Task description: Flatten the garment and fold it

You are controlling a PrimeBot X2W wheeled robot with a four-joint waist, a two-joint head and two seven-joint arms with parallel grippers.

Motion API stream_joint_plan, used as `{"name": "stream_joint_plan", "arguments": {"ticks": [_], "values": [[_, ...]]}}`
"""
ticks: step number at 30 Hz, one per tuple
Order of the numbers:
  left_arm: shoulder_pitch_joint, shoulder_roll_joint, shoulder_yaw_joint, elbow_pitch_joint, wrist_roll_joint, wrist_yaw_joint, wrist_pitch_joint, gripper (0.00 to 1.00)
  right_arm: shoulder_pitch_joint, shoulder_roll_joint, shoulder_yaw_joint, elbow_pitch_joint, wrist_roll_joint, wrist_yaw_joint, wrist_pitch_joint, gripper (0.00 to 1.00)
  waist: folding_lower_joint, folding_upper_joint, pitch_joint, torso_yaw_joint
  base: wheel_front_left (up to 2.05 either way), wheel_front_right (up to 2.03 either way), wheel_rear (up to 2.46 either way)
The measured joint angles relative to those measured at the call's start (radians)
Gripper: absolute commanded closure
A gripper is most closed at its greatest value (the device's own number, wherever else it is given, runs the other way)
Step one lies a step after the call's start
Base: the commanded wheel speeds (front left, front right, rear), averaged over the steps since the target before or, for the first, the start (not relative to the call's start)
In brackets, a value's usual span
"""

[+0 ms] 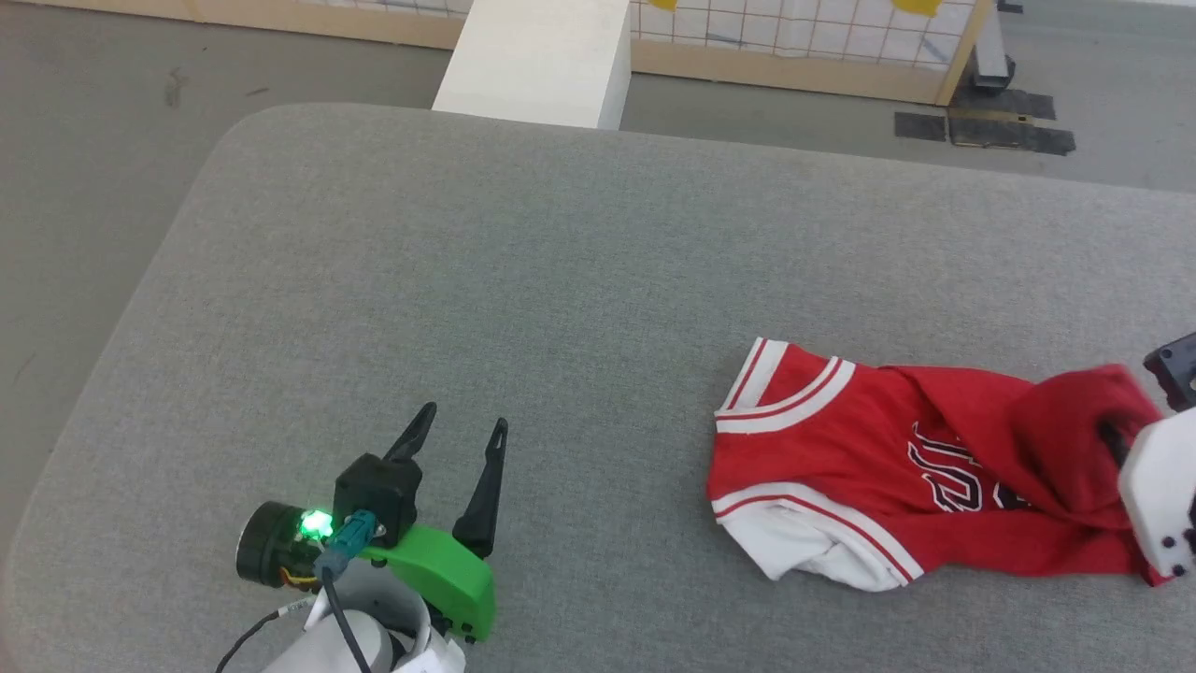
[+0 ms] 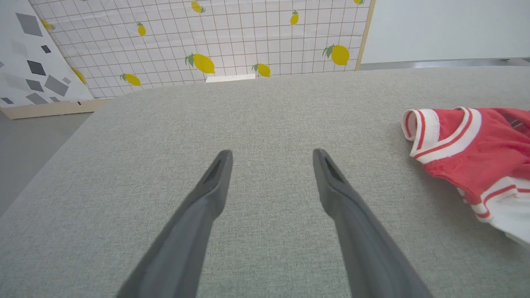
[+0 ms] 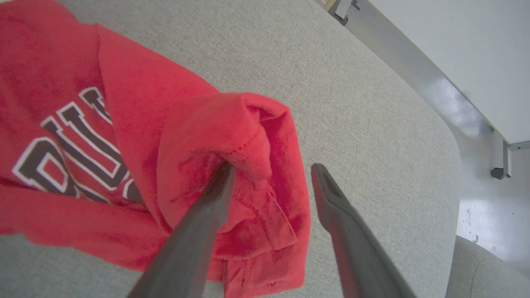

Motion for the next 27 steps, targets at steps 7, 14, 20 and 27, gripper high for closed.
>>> {"name": "stream_joint_plan", "arguments": {"ticks": [7,14,20,27], "values": [[0.001,-0.001,0.004,0.005,-0.015,0.0,0.0,0.0,-0.033,0.063,0.026,0.015,0.029,0.0,-0.059,0.0,0.0,0.0,-0.023,-0.007,0.0,0.0,0.0],[0.008,-0.001,0.017,0.0,-0.04,0.005,0.002,0.0,-0.04,0.163,-0.011,-0.043,0.12,0.0,-0.155,0.0,0.0,0.0,-0.079,-0.042,0.0,0.0,0.0],[0.021,0.001,0.029,-0.015,-0.049,0.018,0.015,0.0,0.029,0.235,-0.03,-0.129,0.168,0.0,-0.295,0.0,-0.0001,0.0,-0.115,-0.084,0.0,0.0,0.0],[0.032,0.007,0.029,-0.033,-0.056,0.024,0.03,0.0,0.158,0.35,-0.058,-0.174,0.141,0.0,-0.475,0.0,0.0,0.0,-0.132,-0.121,0.0,0.0,0.0]]}}
